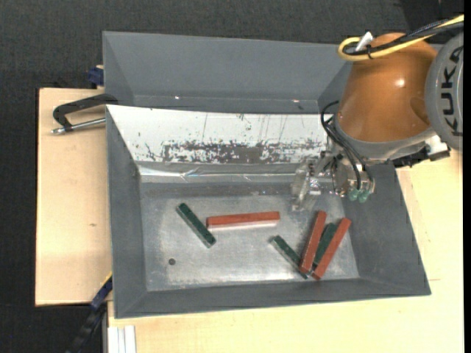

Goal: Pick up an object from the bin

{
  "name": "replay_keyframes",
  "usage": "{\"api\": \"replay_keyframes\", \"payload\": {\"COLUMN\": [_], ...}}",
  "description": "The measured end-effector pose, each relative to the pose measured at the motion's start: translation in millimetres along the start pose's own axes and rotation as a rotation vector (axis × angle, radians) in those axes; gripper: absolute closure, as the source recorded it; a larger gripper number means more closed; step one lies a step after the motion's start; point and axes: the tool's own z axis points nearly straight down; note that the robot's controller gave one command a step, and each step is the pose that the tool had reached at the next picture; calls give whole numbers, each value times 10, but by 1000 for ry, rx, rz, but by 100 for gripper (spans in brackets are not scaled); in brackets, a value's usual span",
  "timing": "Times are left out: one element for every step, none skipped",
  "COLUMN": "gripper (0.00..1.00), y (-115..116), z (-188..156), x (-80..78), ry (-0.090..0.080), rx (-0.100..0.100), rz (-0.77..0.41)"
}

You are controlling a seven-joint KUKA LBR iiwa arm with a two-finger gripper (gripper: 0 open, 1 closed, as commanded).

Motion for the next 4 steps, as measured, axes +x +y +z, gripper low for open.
{"api": "replay_keyframes", "payload": {"gripper": [0, 0, 0, 0], "y": [-1, -1, 35, -182], "z": [12, 12, 546, 1225], "x": [8, 8, -87, -243], "ry": [3, 3, -1, 2], "rx": [0, 0, 0, 0], "rz": [0, 0, 4, 136]}}
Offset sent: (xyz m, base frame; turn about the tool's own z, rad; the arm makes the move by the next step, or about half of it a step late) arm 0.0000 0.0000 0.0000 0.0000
